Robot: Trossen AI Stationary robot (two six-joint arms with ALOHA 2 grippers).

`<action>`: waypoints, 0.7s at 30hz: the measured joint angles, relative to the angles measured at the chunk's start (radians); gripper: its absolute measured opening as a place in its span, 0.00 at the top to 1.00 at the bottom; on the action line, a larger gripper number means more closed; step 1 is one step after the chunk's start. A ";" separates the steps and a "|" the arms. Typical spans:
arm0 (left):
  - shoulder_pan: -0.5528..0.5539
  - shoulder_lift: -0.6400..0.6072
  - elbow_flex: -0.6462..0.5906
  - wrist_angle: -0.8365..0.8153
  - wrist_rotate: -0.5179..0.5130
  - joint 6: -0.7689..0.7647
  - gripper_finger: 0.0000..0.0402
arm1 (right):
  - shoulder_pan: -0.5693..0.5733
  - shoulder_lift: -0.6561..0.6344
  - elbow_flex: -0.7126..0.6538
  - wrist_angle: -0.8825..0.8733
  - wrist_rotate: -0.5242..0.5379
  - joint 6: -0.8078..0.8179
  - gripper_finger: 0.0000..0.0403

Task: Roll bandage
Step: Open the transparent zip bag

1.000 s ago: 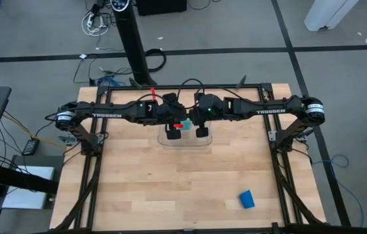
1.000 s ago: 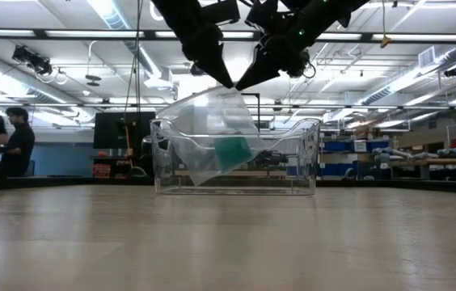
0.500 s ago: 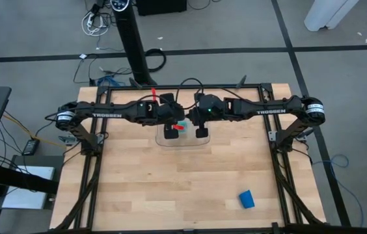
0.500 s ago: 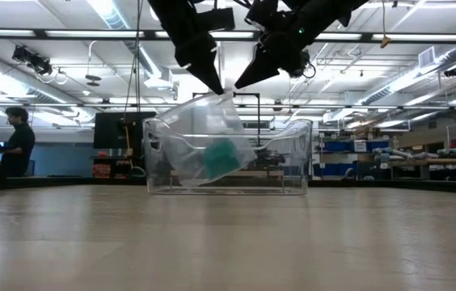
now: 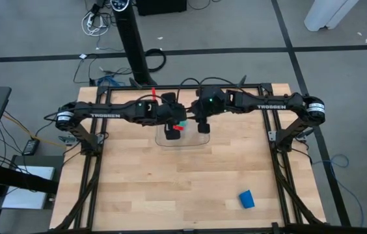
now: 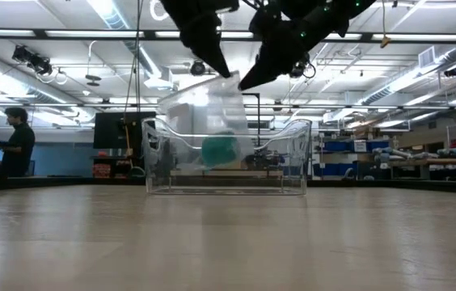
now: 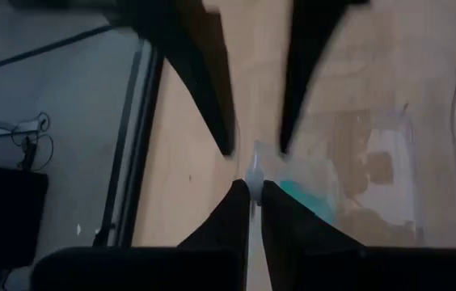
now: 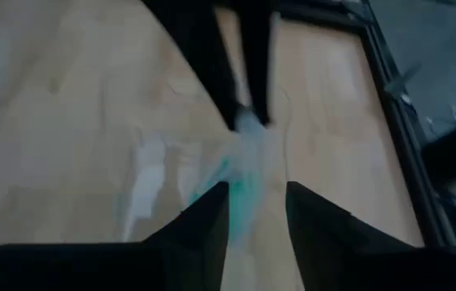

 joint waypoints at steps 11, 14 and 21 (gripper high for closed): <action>0.000 0.000 0.028 -0.051 -0.028 -0.005 0.93 | 0.002 -0.049 0.000 -0.049 0.014 -0.007 0.67; 0.000 0.000 0.028 -0.045 -0.028 -0.005 0.93 | 0.002 -0.075 0.000 -0.048 0.018 0.001 0.67; -0.003 0.000 0.028 -0.020 -0.028 -0.022 0.92 | 0.001 -0.069 0.000 -0.016 0.011 0.014 0.67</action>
